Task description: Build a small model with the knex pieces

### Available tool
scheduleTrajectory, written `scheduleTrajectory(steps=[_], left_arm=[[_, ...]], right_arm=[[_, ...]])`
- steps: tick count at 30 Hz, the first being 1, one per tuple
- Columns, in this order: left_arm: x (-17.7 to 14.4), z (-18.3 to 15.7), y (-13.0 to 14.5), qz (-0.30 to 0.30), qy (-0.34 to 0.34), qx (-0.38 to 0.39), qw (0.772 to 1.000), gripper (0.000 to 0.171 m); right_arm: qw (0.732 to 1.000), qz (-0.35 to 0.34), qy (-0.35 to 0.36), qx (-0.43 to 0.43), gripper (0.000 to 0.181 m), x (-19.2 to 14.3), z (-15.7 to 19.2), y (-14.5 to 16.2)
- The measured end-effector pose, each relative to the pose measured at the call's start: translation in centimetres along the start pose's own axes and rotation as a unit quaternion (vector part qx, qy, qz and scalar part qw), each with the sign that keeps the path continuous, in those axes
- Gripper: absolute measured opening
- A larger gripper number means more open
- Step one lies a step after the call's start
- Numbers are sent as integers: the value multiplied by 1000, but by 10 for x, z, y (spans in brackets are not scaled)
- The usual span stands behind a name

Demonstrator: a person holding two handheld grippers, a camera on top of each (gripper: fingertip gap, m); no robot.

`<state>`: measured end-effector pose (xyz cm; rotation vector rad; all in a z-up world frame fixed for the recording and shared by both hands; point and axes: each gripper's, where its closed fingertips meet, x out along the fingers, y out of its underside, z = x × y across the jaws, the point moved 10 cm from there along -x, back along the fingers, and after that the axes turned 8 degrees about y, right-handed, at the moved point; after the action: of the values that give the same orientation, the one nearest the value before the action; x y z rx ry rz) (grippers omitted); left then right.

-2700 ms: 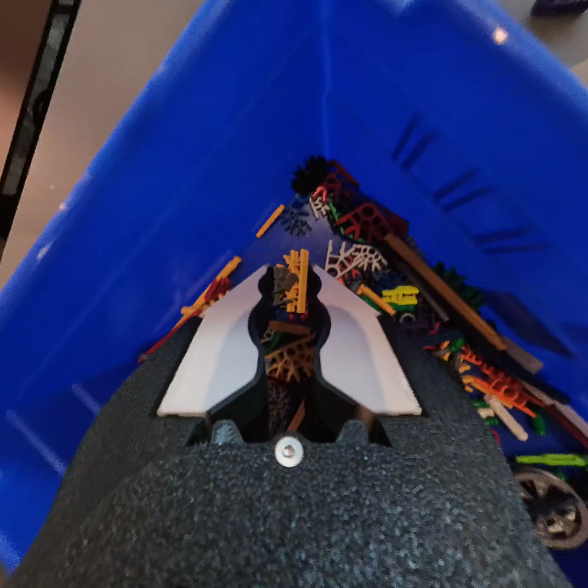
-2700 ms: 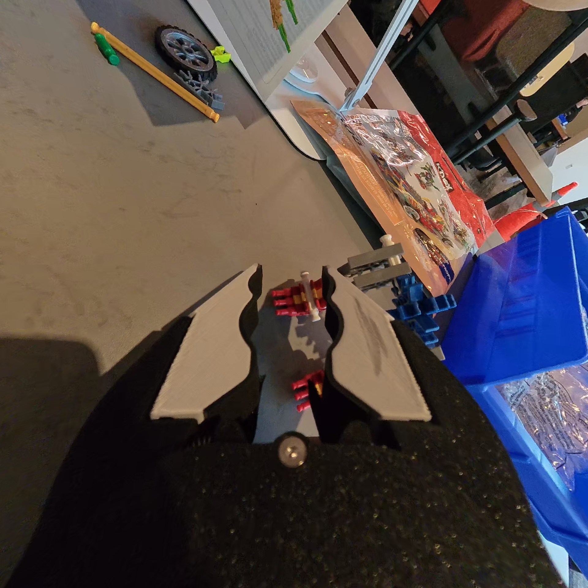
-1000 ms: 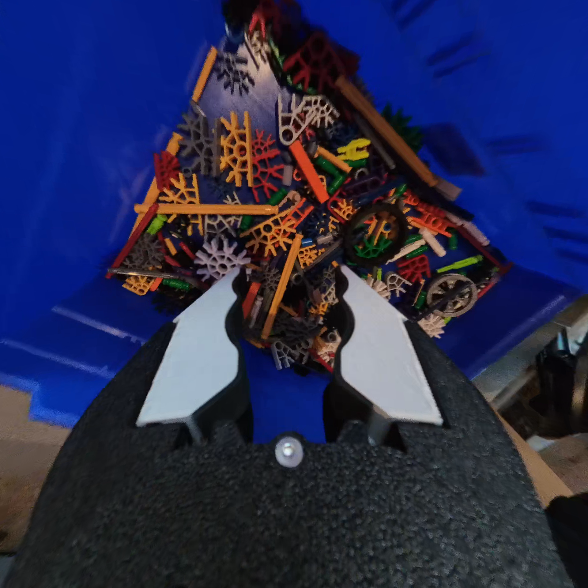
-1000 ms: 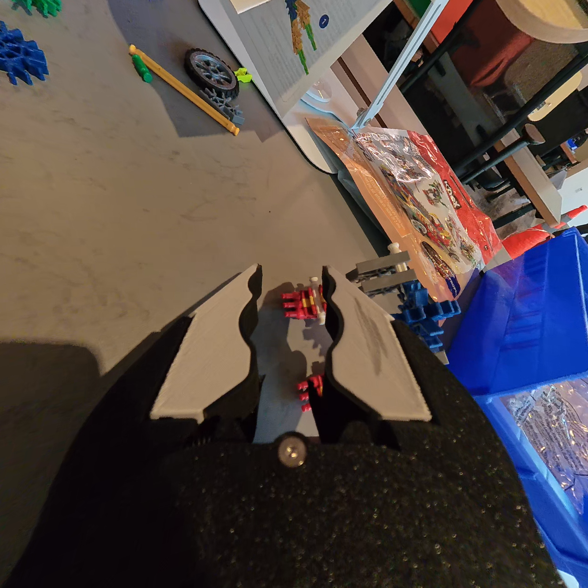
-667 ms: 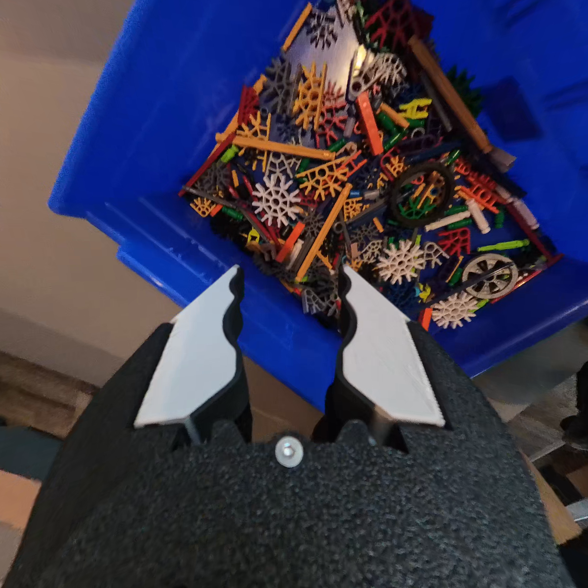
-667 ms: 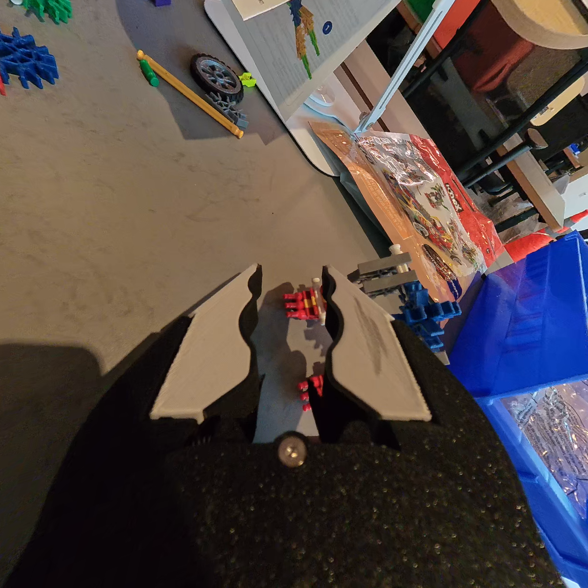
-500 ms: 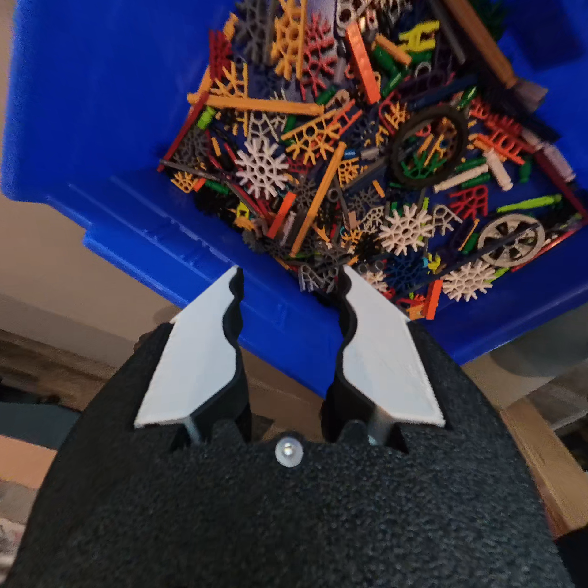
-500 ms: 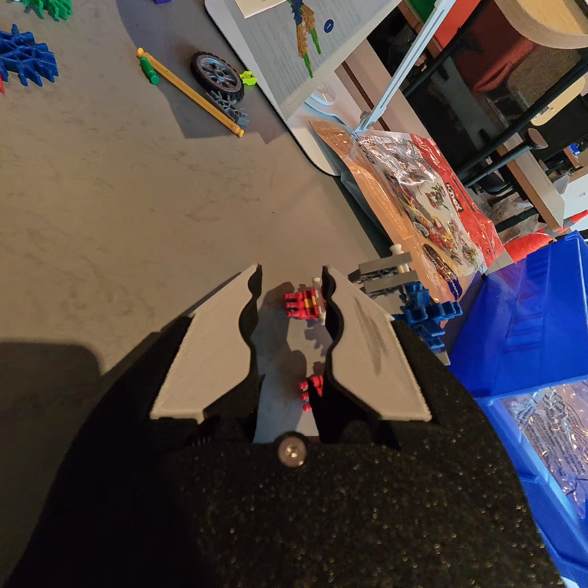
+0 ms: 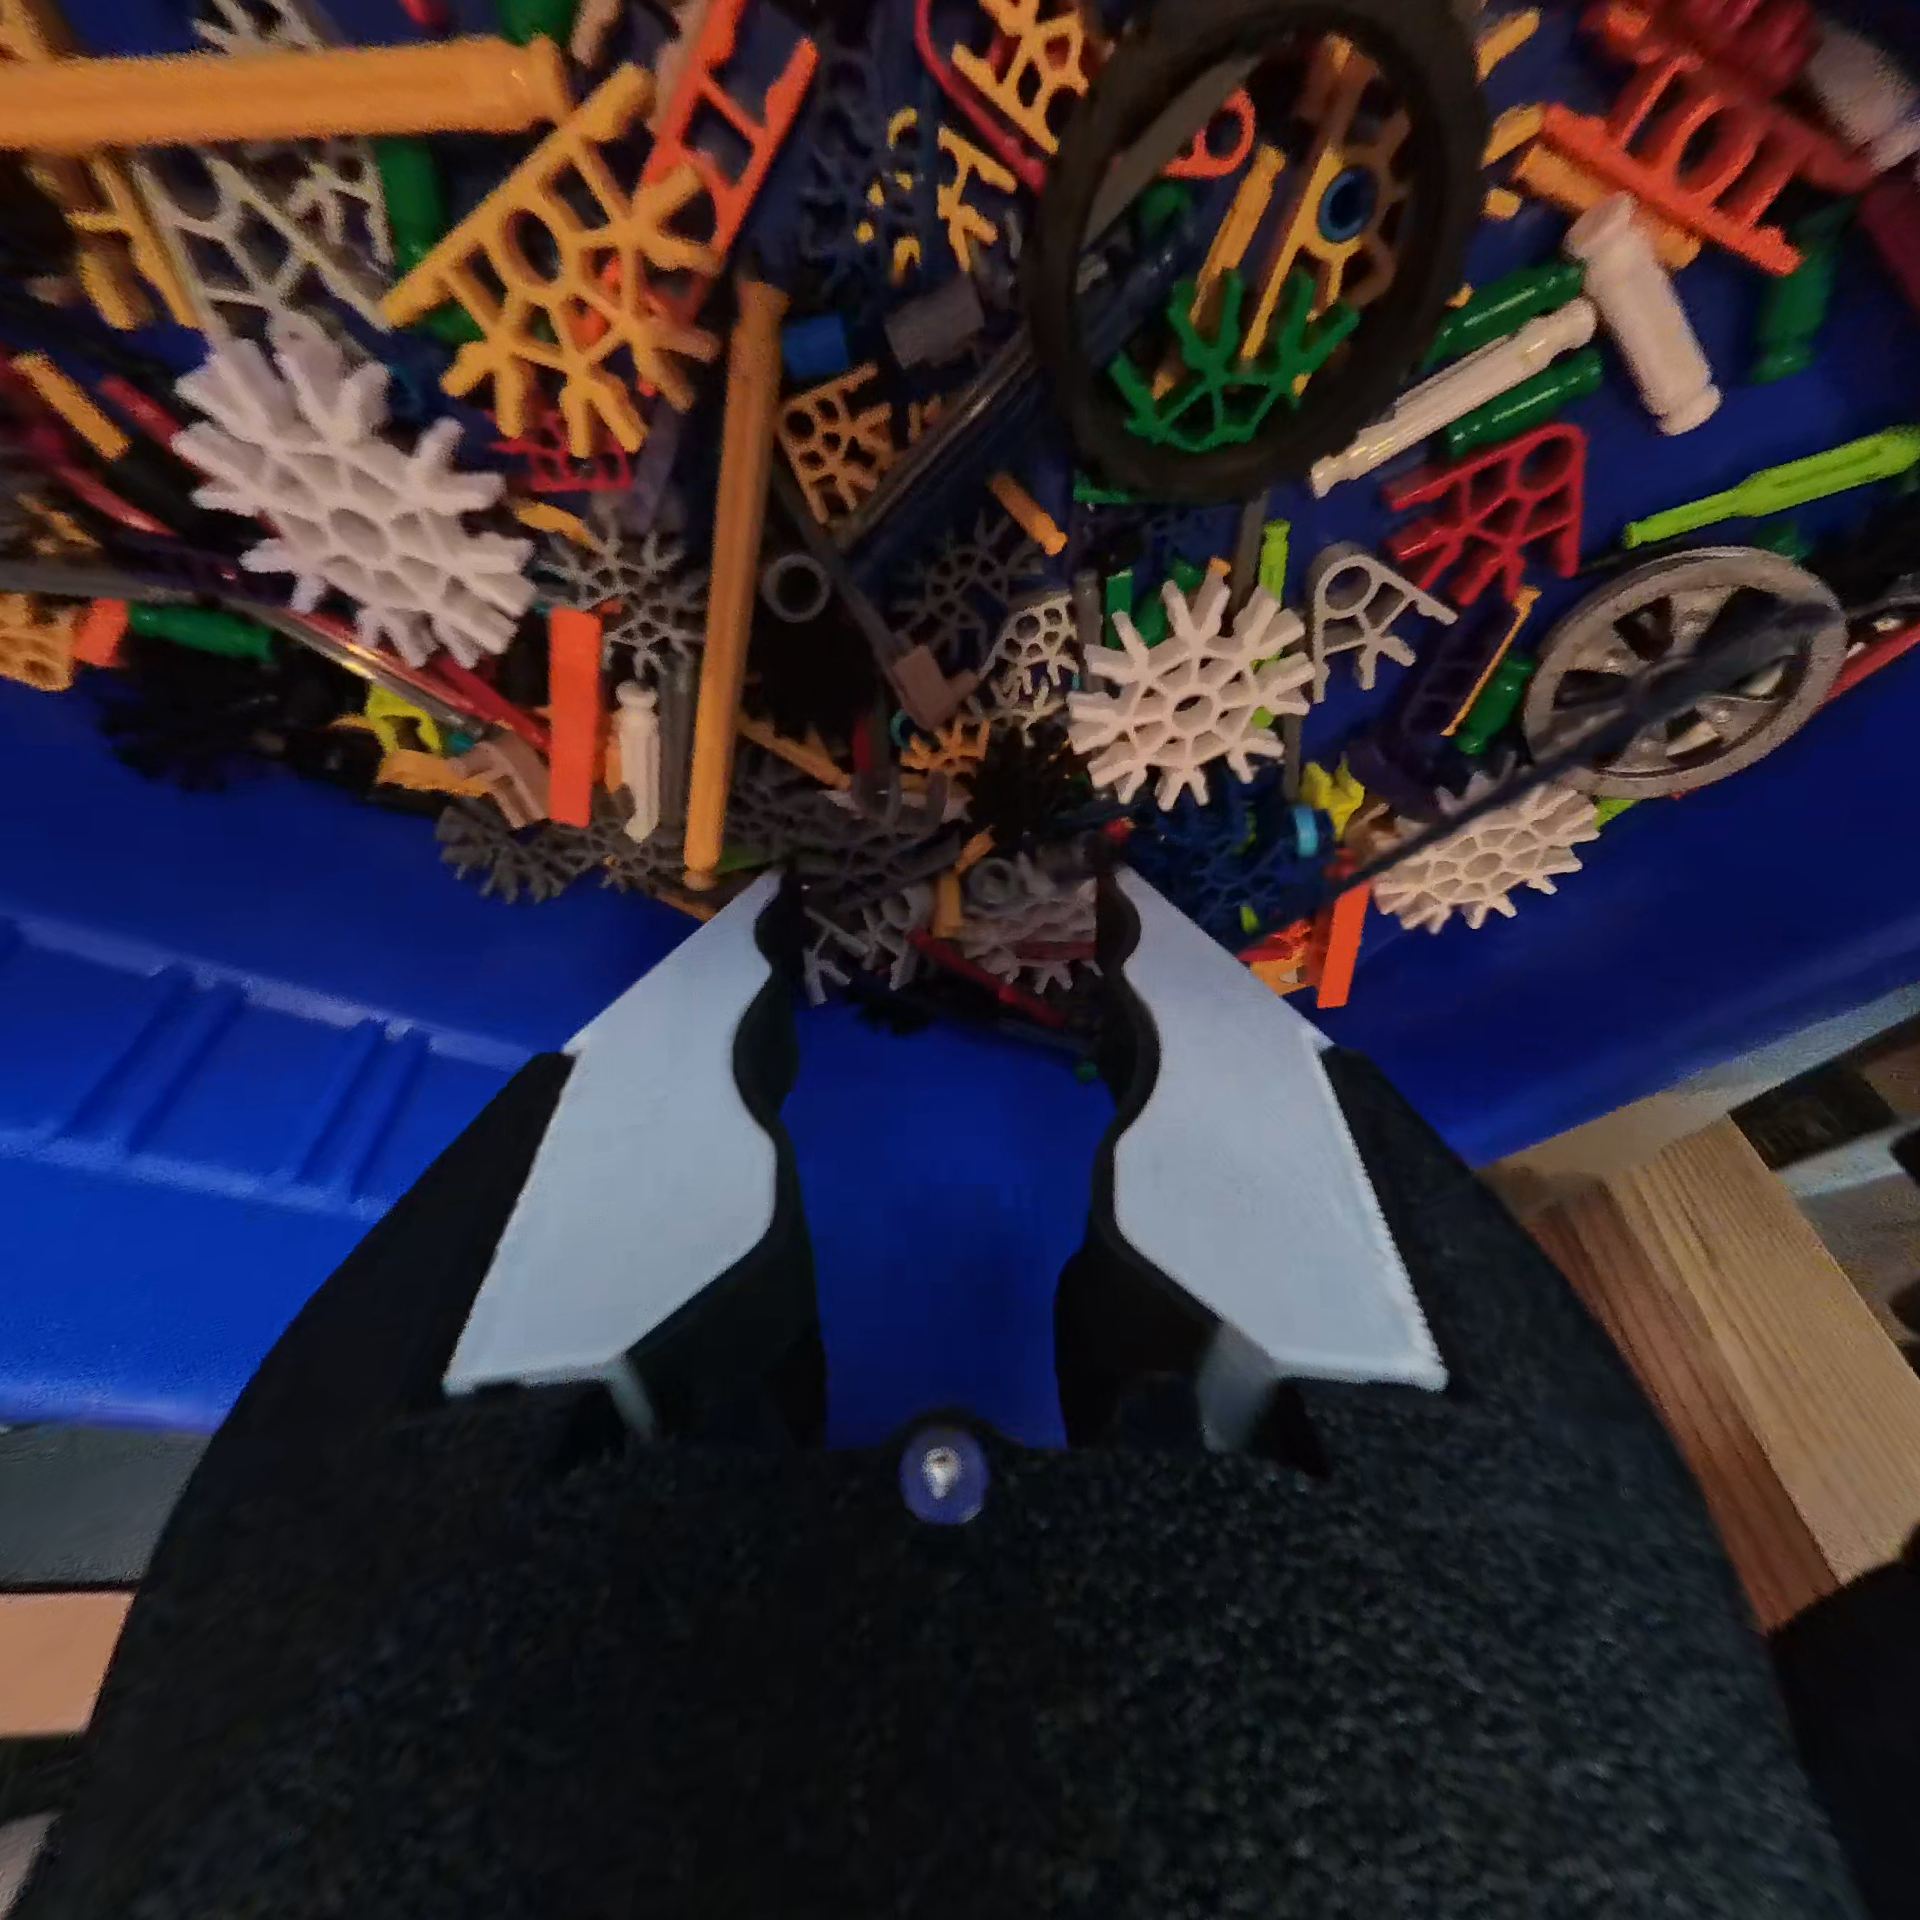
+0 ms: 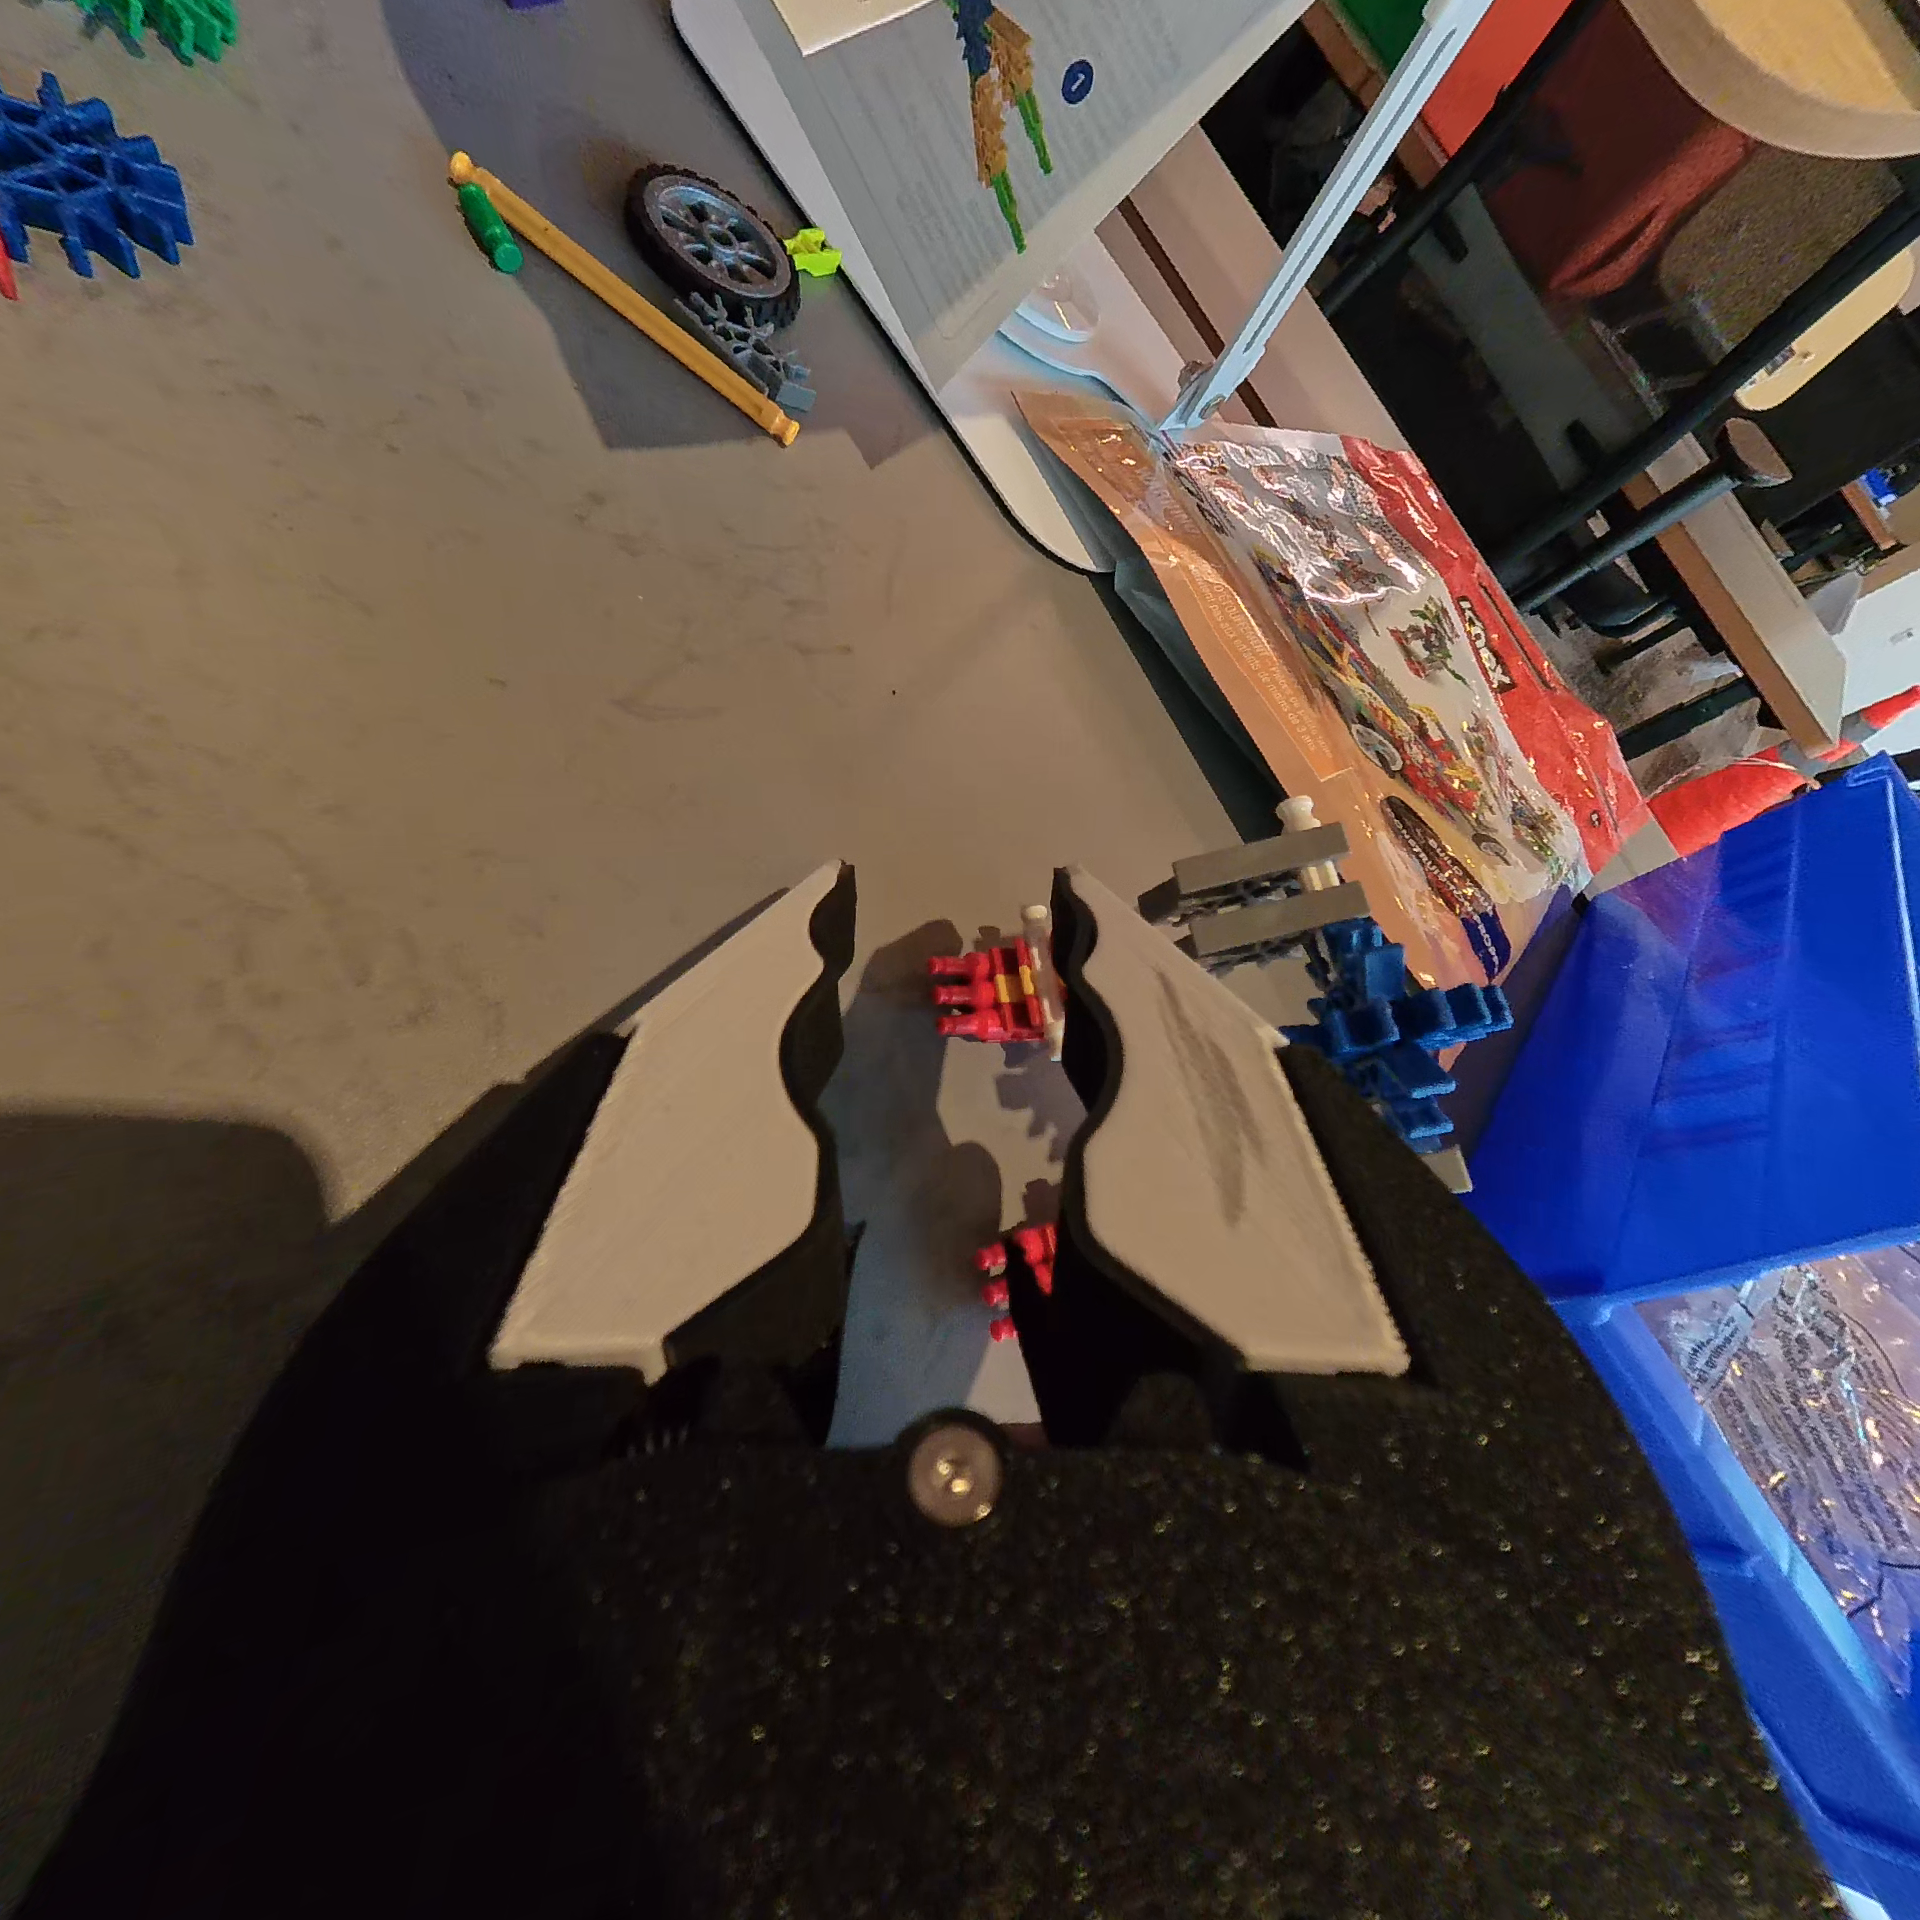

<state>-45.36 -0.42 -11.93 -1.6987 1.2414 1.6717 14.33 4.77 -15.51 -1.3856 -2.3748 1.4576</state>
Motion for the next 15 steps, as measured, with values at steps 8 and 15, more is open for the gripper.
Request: scheduleTrajectory(steps=[8,15], left_arm=[[-3,2,-23,-8,5,17,1000,40],[-47,2,-38,-150,-45,38,987,30]], right_arm=[[1000,-1,0,3,37,0,-1,0],[1000,-2,0,2,37,-1,-1,0]])
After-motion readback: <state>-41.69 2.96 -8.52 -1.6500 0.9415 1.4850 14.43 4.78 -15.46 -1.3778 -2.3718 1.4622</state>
